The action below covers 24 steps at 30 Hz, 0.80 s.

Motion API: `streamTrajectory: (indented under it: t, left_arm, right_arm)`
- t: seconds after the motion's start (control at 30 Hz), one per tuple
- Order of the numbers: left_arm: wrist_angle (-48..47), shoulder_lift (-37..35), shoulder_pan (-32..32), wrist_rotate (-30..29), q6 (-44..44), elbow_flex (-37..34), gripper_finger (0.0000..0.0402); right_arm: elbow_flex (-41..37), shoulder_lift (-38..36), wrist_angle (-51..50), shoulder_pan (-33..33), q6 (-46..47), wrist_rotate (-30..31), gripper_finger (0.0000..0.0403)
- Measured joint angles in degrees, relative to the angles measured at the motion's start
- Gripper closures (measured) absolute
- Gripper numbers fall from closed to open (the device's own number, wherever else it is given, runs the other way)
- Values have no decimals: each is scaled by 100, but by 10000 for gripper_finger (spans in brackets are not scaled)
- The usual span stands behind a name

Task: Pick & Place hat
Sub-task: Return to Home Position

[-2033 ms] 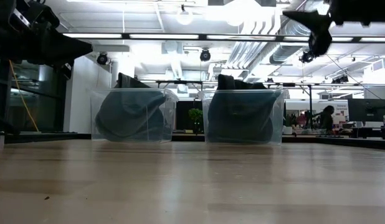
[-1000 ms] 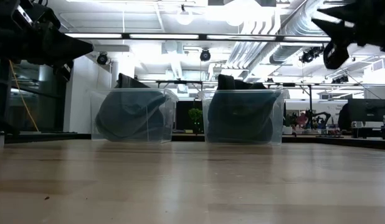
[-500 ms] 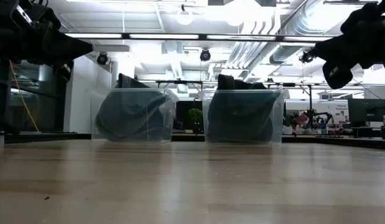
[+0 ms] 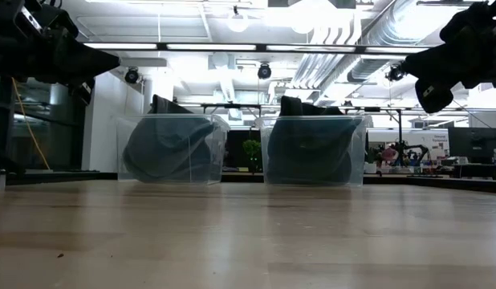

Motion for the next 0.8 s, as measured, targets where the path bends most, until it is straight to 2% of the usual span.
streamTrajectory:
  t: [0.8]
  left_arm:
    - [0,0,0,2,0,0,400]
  right_arm:
    - [-2,0,2,0,0,-2,356]
